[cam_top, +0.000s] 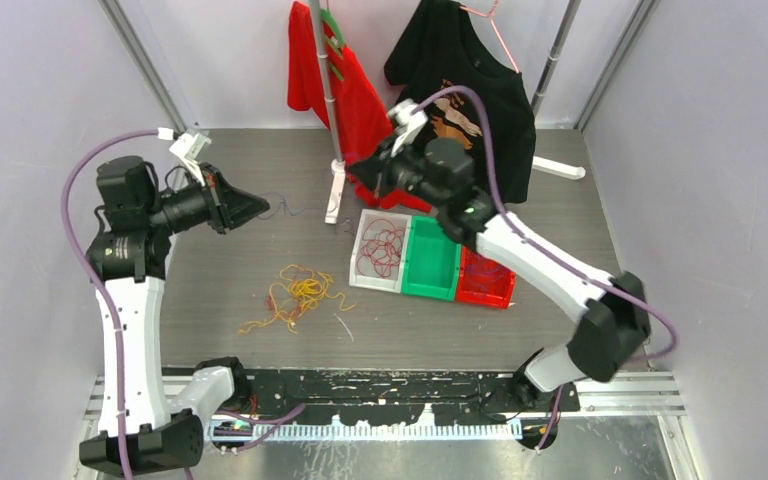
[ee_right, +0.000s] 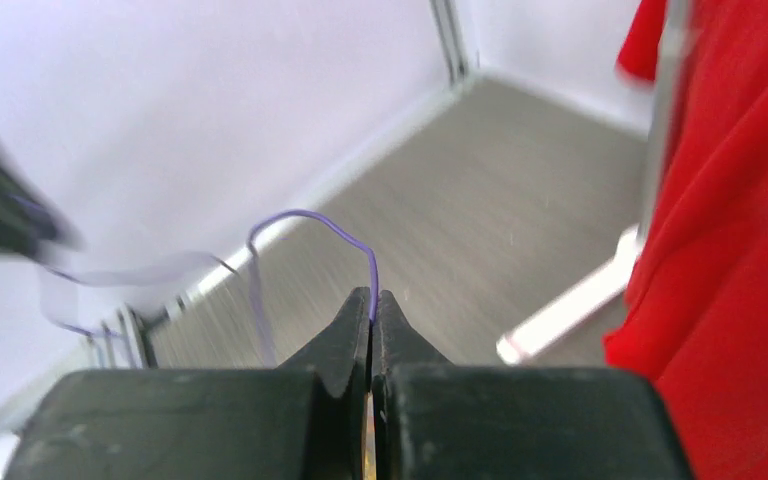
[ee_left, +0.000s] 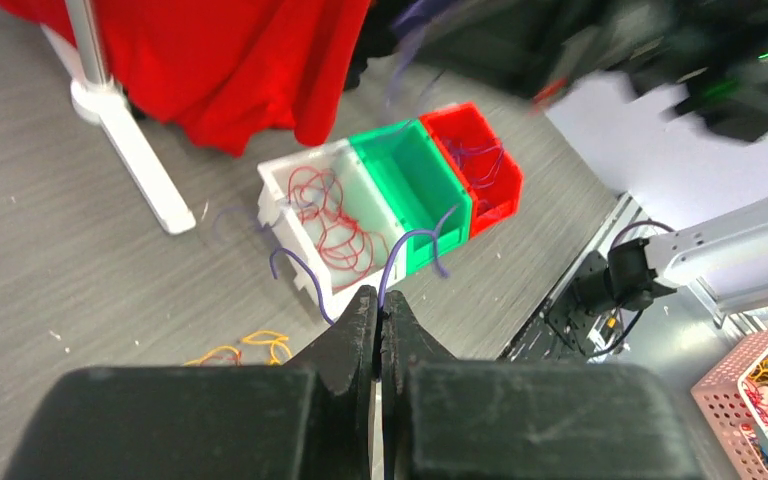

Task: Untangle the cables
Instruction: Untie the cable, then place the cable in the bin.

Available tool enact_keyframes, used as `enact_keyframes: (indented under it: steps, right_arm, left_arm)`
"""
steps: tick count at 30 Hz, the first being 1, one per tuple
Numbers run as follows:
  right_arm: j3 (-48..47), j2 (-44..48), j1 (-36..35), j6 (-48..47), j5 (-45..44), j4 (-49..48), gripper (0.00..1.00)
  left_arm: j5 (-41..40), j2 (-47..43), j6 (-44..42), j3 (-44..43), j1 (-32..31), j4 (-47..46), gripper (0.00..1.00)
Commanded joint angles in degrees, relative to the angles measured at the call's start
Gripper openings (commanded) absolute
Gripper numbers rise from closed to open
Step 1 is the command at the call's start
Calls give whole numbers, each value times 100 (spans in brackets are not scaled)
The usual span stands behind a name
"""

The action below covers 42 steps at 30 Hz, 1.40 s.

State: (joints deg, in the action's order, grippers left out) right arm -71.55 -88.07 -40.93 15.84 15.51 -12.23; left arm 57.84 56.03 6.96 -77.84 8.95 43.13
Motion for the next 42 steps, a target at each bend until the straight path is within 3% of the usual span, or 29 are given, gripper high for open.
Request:
enact_keyframes:
  steps: [1,3,6,10,17,26,35,42]
  right_arm:
    - [-766,1069,169,711,-204,125,1]
    - [-1054,1319,315,866,-324,394,1]
    - [-1456,1642,459,787,-624,890,1]
    - [-1983,1945,553,449,-1089,1695,1]
    - [-2048,2468,588,-297,-1973,2673,1]
    - [-613,3581,600,-1098,-3622,2739,1]
    - [680,4237,599,-1365,-4620,2404,1]
    - [1104,4494,595,-1565,-5150,2250,1]
  left_arm:
    - [-195,124,-362,338,-114,-209,0]
    - [-138,183,-382,397,-190,-202,14]
    - [68,234,-577,413,-243,-61,58]
    - [34,220,-1161,338,-245,466,80]
    - [-295,109,-2489,437,-244,1553,87]
    - [-800,65,-3737,877,-246,2225,87]
    - [-964,94,-3882,1032,-251,2216,87]
    - [-968,94,-3883,1090,-245,2147,87]
